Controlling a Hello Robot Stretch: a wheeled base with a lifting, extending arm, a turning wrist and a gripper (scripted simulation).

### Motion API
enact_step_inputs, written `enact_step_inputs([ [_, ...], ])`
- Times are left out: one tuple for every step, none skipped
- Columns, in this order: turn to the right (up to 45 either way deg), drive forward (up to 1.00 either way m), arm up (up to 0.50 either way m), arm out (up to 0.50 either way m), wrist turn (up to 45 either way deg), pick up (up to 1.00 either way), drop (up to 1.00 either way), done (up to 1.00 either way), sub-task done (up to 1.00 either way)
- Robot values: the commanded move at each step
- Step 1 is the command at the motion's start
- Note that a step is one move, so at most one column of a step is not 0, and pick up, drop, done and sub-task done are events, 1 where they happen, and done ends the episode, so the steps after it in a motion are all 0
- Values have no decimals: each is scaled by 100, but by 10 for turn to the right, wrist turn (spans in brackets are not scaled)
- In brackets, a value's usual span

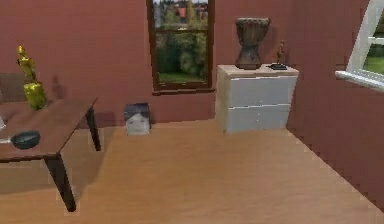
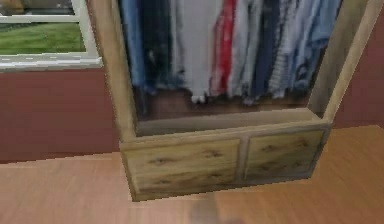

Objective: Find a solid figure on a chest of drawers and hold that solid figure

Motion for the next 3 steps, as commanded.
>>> enact_step_inputs([
  [0, 100, 0, 0, 0, 0, 0, 0, 0],
  [60, 0, 0, 0, 0, 0, 0, 0, 0],
  [0, 50, 0, 0, 0, 0, 0, 0, 0],
])
